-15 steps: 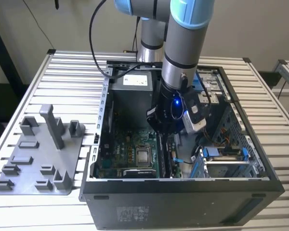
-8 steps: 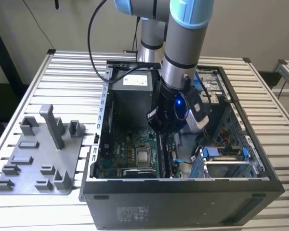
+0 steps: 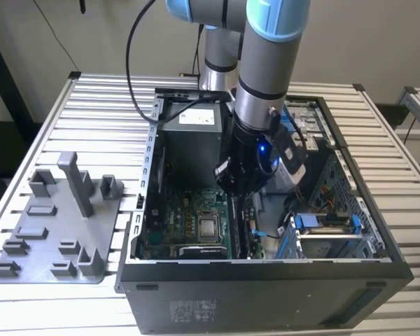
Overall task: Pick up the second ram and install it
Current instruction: 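Press down the second ram until it locks into place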
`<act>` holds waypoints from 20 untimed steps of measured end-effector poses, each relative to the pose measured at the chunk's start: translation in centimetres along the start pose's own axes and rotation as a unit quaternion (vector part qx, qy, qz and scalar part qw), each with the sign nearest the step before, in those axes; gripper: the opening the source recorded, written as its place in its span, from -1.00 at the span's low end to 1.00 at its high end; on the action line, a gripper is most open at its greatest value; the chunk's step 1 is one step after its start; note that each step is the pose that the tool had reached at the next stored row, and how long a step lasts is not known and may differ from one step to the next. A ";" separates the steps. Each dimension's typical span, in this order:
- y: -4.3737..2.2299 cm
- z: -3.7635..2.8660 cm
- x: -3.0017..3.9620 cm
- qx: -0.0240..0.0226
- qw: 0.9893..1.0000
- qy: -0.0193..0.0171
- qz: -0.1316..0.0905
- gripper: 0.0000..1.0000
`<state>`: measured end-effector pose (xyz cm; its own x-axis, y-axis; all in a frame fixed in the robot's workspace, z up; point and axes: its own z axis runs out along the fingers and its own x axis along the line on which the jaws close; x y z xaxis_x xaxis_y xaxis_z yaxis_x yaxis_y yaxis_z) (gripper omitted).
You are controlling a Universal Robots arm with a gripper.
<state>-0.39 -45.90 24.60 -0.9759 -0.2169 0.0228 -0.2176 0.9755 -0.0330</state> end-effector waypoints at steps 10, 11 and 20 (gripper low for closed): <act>0.01 0.00 0.03 0.001 0.998 -0.002 -0.060 -0.79; 0.01 0.00 0.03 0.002 0.998 -0.002 -0.068 -0.79; 0.01 0.00 0.05 0.003 0.990 -0.005 -0.142 -0.79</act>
<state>-0.44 -45.90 24.60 -0.8752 -0.4832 0.0228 -0.4837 0.8746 -0.0330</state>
